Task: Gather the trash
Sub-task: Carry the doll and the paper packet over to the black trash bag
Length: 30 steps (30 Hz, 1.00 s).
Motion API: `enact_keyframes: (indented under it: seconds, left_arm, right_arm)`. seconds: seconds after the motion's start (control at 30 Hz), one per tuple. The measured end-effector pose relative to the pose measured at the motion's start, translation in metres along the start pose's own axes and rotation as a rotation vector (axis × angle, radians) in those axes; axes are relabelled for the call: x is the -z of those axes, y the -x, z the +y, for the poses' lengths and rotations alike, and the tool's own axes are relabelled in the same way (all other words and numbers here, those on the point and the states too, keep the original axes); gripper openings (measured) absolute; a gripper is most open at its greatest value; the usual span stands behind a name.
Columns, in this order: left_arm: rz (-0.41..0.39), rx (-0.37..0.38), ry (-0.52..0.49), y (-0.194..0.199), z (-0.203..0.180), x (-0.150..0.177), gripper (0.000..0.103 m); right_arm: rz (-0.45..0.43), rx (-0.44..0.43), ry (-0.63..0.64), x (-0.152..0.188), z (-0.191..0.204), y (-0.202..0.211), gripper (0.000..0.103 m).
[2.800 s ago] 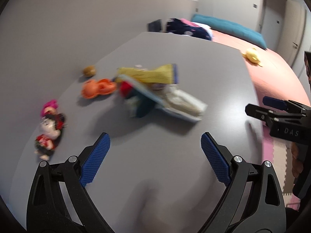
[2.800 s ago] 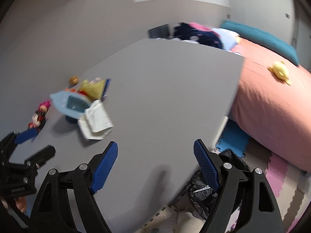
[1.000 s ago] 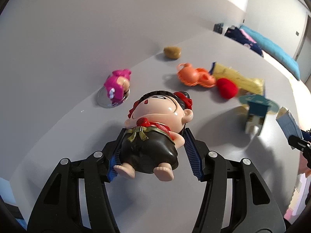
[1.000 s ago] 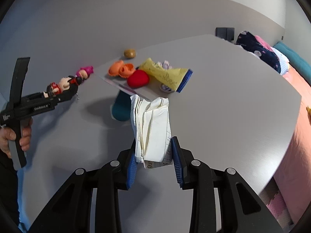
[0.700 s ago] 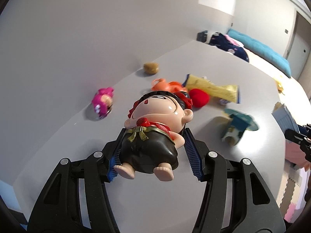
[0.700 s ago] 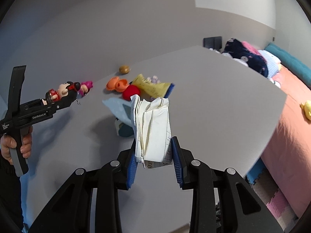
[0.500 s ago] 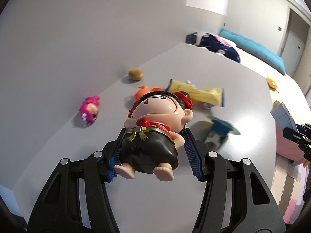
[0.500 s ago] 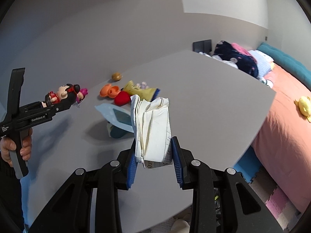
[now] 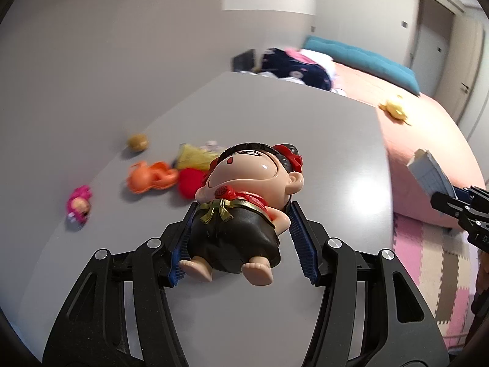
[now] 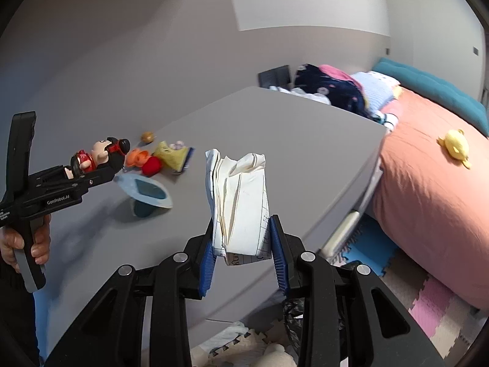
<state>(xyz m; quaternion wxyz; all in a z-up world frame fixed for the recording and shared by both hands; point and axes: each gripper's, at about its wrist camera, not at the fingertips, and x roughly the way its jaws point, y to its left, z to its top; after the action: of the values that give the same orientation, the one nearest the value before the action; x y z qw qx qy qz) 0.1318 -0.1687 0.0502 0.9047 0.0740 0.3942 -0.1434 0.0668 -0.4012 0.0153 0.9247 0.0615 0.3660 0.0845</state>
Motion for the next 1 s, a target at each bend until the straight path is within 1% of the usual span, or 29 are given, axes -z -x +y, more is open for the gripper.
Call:
enact_keyframes:
  seconds: [0.47, 0.8, 1.0]
  left_arm:
    - [0.026, 0.135, -0.162, -0.025, -0.109, -0.021, 0.056]
    - [0.051, 0.228, -0.275, -0.037, -0.18, -0.025, 0.057]
    - [0.074, 0.283, -0.35, -0.045, -0.223, -0.019, 0.057]
  right_arm:
    - [-0.034, 0.118, -0.128, 0.018, -0.083, 0.036, 0.035]
    - [-0.047, 0.211, -0.235, 0.034, -0.142, 0.059, 0.035]
    - [-0.045, 0.265, -0.306, 0.045, -0.176, 0.066, 0.035]
